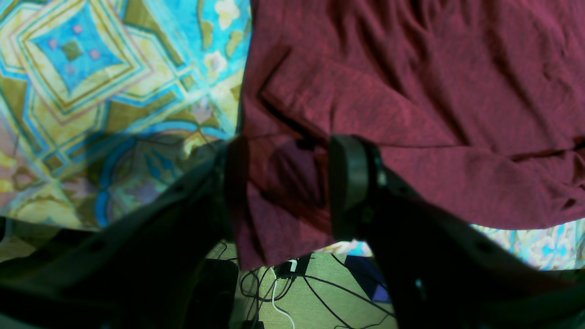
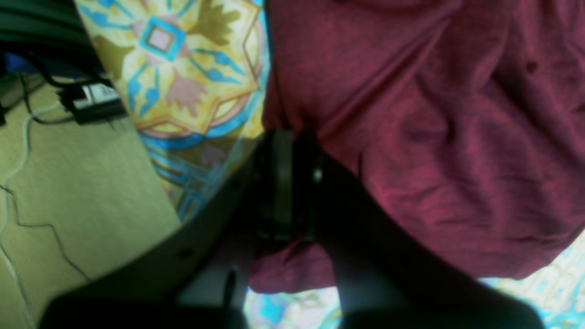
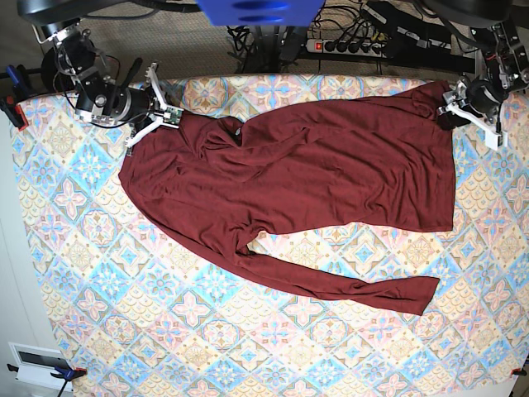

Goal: Layout the t-shirt on the table in an organized manner, then fold the t-shirt properly
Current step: 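Pull the grasped fabric back toward the collar corner with the right gripper, then hold the collar corner with the right gripper and release with the left gripper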

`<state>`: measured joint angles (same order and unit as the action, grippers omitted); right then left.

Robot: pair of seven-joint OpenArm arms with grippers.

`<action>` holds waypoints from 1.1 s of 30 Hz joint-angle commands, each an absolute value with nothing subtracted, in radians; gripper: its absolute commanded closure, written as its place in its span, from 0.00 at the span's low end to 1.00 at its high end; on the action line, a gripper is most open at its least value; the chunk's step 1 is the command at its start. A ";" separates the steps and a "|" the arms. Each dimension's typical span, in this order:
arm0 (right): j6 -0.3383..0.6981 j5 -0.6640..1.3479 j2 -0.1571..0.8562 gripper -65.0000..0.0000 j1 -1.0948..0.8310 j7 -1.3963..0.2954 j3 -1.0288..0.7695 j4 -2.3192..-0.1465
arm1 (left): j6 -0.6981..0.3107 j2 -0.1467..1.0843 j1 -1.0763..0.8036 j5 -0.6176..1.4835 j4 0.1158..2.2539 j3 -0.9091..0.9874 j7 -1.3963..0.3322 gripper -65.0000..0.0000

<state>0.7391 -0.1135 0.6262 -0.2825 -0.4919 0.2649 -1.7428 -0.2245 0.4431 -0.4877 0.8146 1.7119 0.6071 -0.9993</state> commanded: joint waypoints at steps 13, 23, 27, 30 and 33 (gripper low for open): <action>0.698 -0.346 0.634 1.00 -0.266 -0.638 0.079 -1.710 | -0.226 0.460 -0.490 0.825 1.725 0.616 -0.986 0.58; 0.698 -0.346 0.634 1.00 -0.271 -0.638 0.056 -1.721 | -0.226 0.460 -0.490 0.826 1.728 0.616 -0.986 0.58; 0.698 -0.346 0.630 0.99 -0.269 -0.638 0.051 -1.722 | -0.294 0.461 -0.498 0.881 1.732 0.621 -0.989 0.58; 0.698 -0.346 0.630 0.99 -0.268 -0.638 0.050 -1.722 | -0.384 0.467 -0.527 0.955 1.732 0.621 -0.992 0.58; 0.698 -0.346 0.630 0.99 -0.266 -0.638 0.050 -1.722 | -0.404 0.463 -0.541 0.983 1.759 0.605 -1.001 0.57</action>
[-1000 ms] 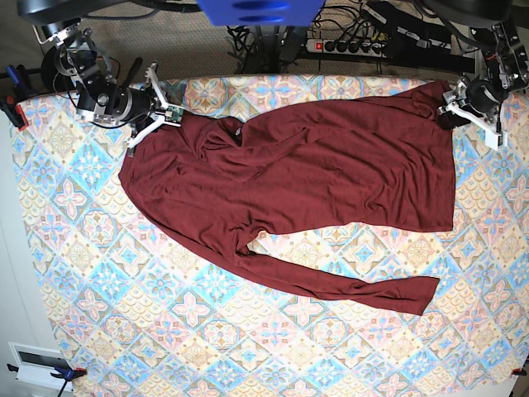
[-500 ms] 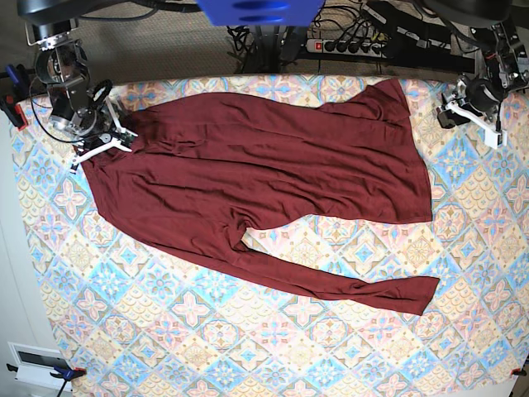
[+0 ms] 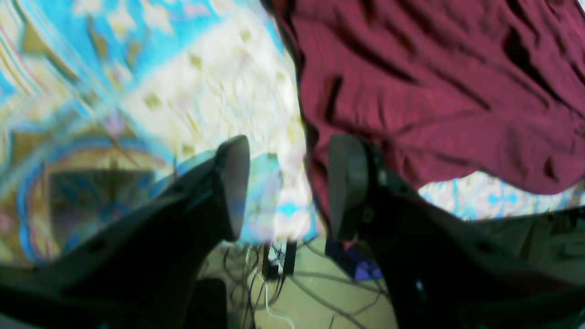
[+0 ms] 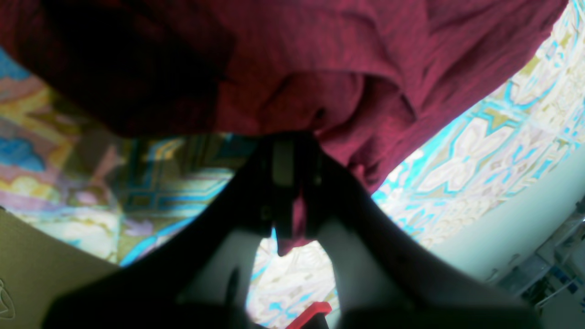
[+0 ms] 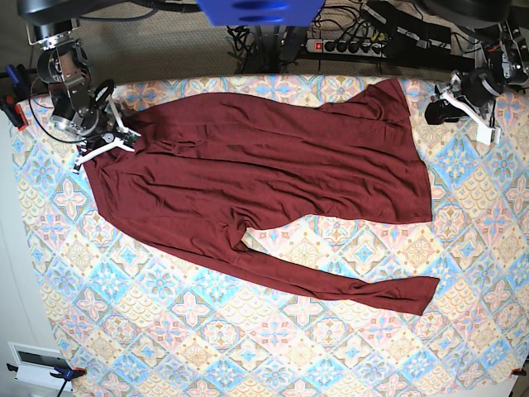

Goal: Layout the t-shirt on the table in an organized manner, then fold the t-shirt properly
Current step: 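Hold the collar corner with the right gripper and release with the left gripper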

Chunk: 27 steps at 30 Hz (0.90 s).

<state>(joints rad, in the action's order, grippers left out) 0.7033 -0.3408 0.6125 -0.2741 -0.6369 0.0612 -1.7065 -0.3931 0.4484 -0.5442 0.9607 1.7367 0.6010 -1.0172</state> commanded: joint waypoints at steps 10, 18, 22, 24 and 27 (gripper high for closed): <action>0.698 -0.346 0.630 0.99 -0.266 -0.638 0.050 -1.722 | -0.409 0.460 -0.503 1.024 1.764 0.449 -1.135 0.47; 0.698 -0.346 0.630 0.99 -0.269 -0.611 0.050 -1.724 | -0.403 0.409 -0.449 1.006 1.675 0.412 -1.135 0.44; 0.698 -0.346 0.630 0.99 -0.271 -0.611 0.050 -1.728 | -0.401 0.374 -0.406 0.946 1.623 0.335 -1.130 0.44; 0.698 -0.346 0.630 0.99 -0.269 -0.611 0.050 -1.745 | -0.401 0.351 -0.389 0.901 1.620 0.312 -1.122 0.44; 0.698 -0.346 0.630 0.99 -0.271 -0.613 0.050 -1.770 | -0.401 0.305 -0.371 0.832 1.618 0.294 -1.118 0.46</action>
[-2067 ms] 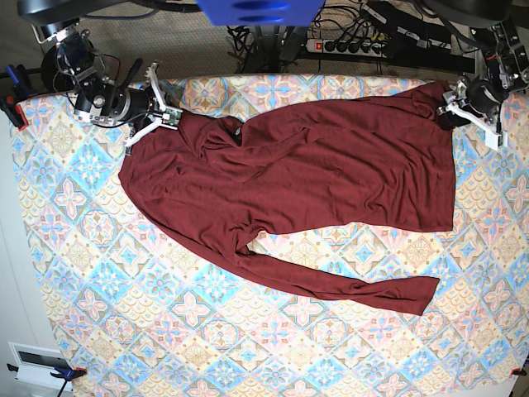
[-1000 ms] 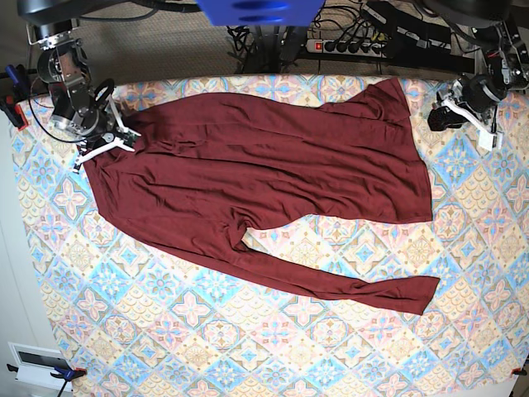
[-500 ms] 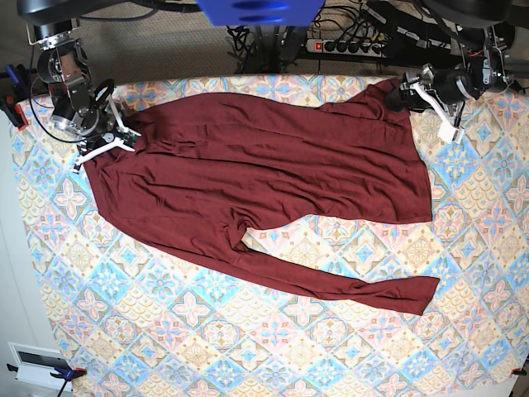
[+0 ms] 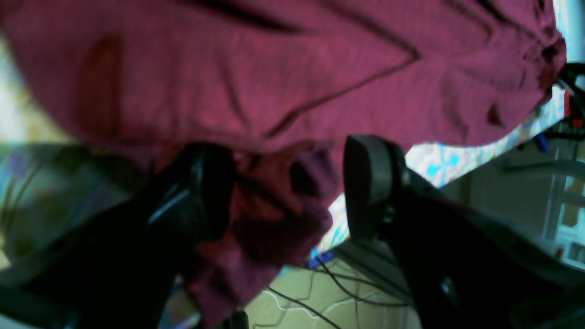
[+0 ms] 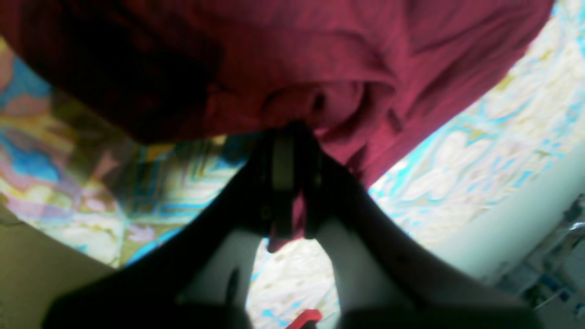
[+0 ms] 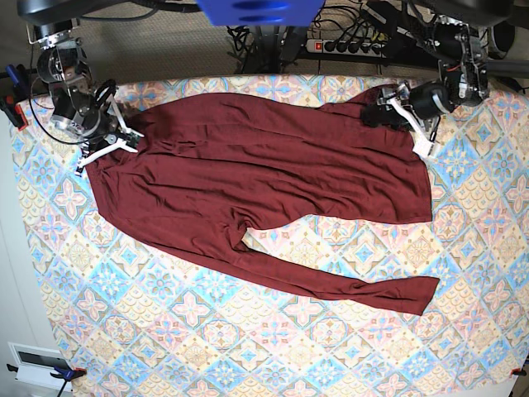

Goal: Layout the t-shirt on the table in an organized manner, then fold the t-shirt properly
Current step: 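Hold the collar corner with the right gripper and release with the left gripper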

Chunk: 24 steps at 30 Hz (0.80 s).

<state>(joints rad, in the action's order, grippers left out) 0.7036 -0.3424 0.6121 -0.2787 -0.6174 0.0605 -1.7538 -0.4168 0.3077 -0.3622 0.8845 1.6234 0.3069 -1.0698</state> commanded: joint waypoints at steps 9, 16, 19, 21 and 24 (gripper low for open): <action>0.698 -0.346 0.630 0.99 -0.274 -0.613 0.050 -1.773 | -0.400 0.291 -0.364 0.762 1.618 0.371 -1.112 0.97; 0.698 -0.346 0.630 0.99 -0.278 -0.616 0.050 -1.799 | -0.401 0.390 -0.384 0.760 1.616 0.460 -1.107 1.00; 0.698 -0.346 0.630 0.99 -0.321 -0.616 0.050 -1.834 | -0.401 0.430 -0.386 0.760 1.616 0.461 -1.107 1.00; 0.698 -0.346 0.630 0.99 -0.338 -0.616 0.050 -1.854 | -0.403 0.443 -0.386 0.762 1.616 0.461 -1.107 1.00; 0.698 -0.348 0.630 0.99 -0.378 -0.616 0.050 -1.870 | -0.403 0.469 -0.386 0.760 1.616 0.456 -1.107 1.00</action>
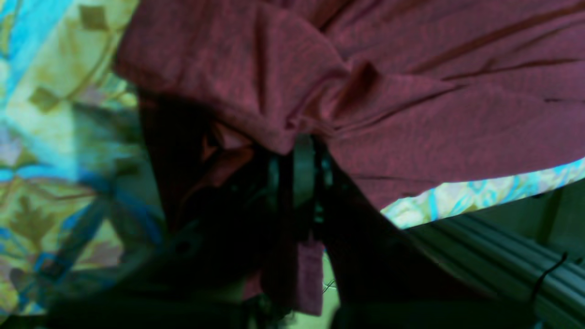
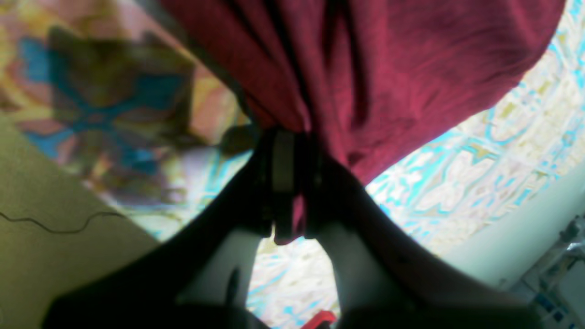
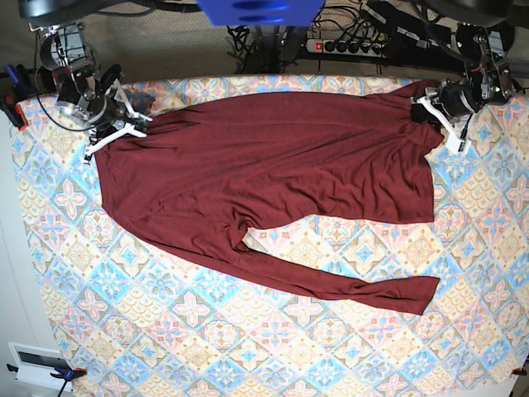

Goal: Layout the t-shirt on the table in an organized manner, then fold the t-shirt properly
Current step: 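Hold the collar corner with the right gripper and release with the left gripper, then grasp the other collar corner with the left gripper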

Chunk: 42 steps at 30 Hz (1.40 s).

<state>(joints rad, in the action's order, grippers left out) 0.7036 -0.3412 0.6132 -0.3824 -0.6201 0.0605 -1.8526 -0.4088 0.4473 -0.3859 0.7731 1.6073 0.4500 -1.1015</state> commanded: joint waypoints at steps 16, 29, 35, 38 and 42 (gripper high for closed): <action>0.698 -0.349 0.636 0.95 -0.464 -0.705 0.050 -1.880 | -0.401 0.501 -0.407 0.762 1.633 0.458 -1.110 0.99; 0.698 -0.490 0.670 0.88 -0.492 -0.771 0.065 -1.946 | -0.401 0.501 -0.430 0.763 1.667 0.455 -1.112 0.99; 0.698 -0.493 0.670 0.85 -0.487 -0.769 0.065 -1.946 | -0.406 0.501 -0.450 0.768 1.698 0.458 -1.113 0.80; 0.698 -0.493 0.670 0.85 -0.486 -0.768 0.058 -1.943 | -0.406 0.501 -0.472 0.769 1.736 0.461 -1.113 0.62; 0.698 -0.493 0.670 0.85 -0.484 -0.768 0.056 -1.942 | -0.406 0.479 -0.506 0.769 1.802 0.526 -1.112 0.44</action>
